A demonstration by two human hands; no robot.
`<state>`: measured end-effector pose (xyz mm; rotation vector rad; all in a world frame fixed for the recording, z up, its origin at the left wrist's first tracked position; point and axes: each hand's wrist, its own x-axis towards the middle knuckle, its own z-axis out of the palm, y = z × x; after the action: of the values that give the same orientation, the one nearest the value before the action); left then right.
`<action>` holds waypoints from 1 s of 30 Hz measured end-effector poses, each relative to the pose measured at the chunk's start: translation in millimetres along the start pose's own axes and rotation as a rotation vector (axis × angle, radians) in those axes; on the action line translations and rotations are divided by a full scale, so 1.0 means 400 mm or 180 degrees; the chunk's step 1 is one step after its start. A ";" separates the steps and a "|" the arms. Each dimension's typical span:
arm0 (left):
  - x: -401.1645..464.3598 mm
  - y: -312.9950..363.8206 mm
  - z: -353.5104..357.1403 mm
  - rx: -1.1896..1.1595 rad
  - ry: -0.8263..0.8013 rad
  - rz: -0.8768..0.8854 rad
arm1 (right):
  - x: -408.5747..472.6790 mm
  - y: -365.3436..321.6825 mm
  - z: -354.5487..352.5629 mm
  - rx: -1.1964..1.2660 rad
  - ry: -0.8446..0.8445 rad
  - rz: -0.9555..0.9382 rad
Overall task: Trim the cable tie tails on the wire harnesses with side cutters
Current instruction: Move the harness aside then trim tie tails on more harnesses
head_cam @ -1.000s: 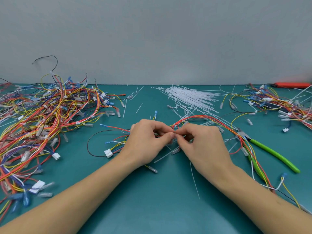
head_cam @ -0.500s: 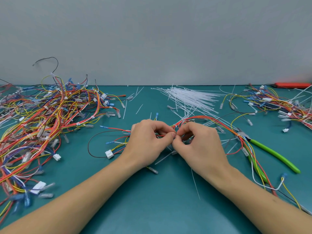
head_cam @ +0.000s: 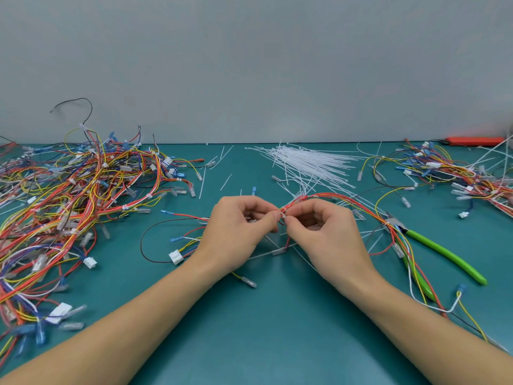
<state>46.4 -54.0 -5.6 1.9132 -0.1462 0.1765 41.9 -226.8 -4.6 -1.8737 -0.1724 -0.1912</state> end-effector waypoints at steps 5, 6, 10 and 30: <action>0.000 -0.002 -0.005 -0.0223 -0.0050 -0.0009 | -0.008 -0.002 0.007 -0.0148 -0.0042 -0.0194; -0.001 -0.002 -0.006 -0.0245 -0.0064 -0.0005 | -0.007 -0.002 0.006 -0.0139 -0.0026 -0.0221; -0.004 0.001 -0.008 -0.0253 -0.0089 0.0060 | -0.003 -0.001 0.000 -0.0066 -0.0045 -0.0353; -0.008 -0.006 -0.010 0.1046 -0.0268 0.0920 | -0.003 0.007 -0.016 -0.0626 -0.0250 -0.0727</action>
<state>43.3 -49.5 -7.4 2.2216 -0.4763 0.3306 40.8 -233.7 -5.4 -2.0569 -0.4357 -0.3000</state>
